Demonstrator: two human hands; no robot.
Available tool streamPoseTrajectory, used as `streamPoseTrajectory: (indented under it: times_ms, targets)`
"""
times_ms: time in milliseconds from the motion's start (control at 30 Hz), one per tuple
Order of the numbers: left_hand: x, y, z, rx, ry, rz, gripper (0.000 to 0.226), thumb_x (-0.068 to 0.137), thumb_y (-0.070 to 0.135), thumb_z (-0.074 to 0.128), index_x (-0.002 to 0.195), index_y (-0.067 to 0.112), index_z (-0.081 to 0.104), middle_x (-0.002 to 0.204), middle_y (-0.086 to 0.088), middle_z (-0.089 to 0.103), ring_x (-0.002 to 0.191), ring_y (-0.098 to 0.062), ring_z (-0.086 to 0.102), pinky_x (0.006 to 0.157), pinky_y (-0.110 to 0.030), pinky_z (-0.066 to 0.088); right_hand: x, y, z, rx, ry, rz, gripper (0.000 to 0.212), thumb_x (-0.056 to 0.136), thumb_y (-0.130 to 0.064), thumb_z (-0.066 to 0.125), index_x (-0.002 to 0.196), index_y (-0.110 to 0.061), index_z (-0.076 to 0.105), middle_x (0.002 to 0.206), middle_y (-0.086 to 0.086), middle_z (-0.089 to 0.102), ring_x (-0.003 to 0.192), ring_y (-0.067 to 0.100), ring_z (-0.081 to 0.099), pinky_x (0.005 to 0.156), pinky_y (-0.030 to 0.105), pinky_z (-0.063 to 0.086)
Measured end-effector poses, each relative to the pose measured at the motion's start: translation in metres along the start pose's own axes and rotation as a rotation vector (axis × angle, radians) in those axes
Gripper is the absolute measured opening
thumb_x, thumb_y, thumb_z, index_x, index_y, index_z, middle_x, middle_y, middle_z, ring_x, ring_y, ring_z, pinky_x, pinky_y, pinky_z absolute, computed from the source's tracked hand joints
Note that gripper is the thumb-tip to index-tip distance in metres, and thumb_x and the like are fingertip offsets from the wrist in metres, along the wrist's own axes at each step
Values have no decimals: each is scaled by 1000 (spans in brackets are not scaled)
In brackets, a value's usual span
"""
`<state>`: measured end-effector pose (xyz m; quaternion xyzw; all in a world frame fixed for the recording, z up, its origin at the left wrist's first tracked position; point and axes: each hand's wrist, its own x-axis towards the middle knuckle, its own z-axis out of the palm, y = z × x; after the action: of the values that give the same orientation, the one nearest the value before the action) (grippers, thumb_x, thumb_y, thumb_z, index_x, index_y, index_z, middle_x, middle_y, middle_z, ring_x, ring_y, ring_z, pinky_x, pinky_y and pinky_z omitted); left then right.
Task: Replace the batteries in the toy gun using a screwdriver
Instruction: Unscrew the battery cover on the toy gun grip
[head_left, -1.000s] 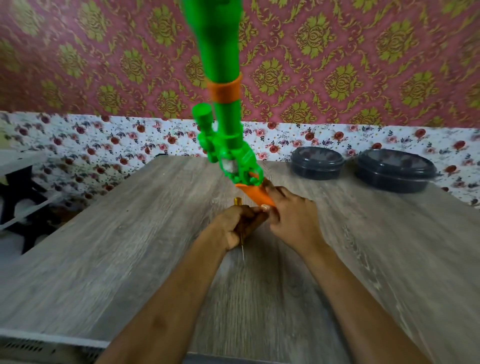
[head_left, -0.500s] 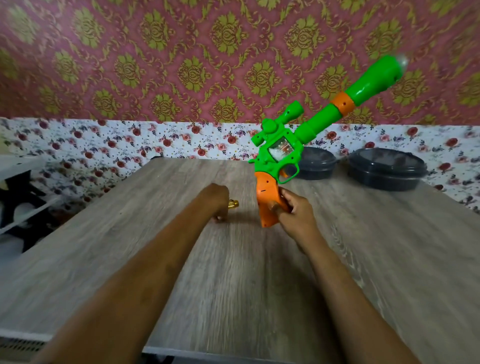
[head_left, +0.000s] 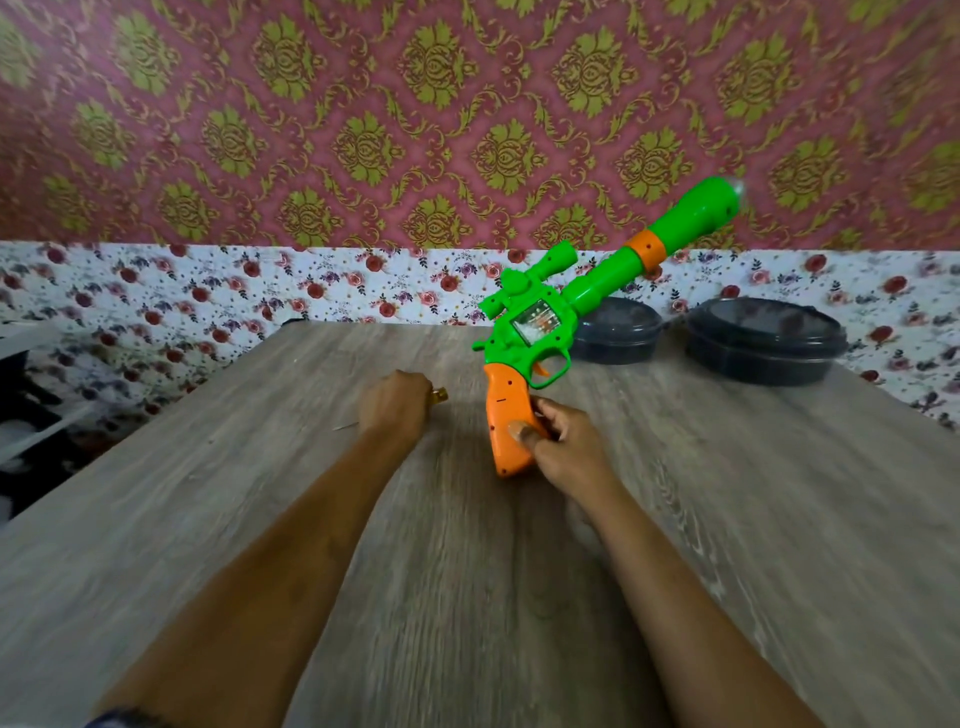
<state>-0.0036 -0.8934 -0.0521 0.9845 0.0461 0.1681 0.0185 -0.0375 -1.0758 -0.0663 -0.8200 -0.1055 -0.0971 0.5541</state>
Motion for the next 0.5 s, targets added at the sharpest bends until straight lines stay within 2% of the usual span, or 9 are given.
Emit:
streamPoseTrajectory:
  times_ms: [133,233,300,367,500]
  targets:
    - [-11,-3,10,-41,59,31,15,89,10,49,90,10,63,97,-17,66,92,-35,62,66,-32,36,-1,1,0,21,-23,-4,34,84,-11,64,118,-6,62,113,10,67,100,19,61,97,44,47]
    - [-10,-8,13,-65,73,27,16,91,10,47,89,9,62,96,-16,66,92,-34,62,68,-33,39,2,2,5,64,-39,12,37,85,-10,63,122,-5,59,116,8,65,102,17,60,98,37,46]
    - [-11,-8,15,-98,72,26,16,92,10,46,88,10,62,94,-15,66,90,-32,61,67,-32,37,0,3,2,85,-45,27,37,86,-9,61,123,-5,58,115,5,64,103,16,59,94,28,45]
    - [-12,-7,16,-121,67,27,17,93,10,46,87,10,62,92,-14,66,89,-30,61,67,-30,35,-1,4,1,110,-53,36,36,87,-9,61,122,-6,58,112,4,64,102,15,58,91,25,43]
    - [-15,-7,13,-160,44,7,18,94,10,45,86,10,62,89,-14,63,89,-30,61,67,-29,34,-1,3,1,133,-56,33,37,87,-10,61,123,-9,58,112,5,65,102,16,59,96,33,45]
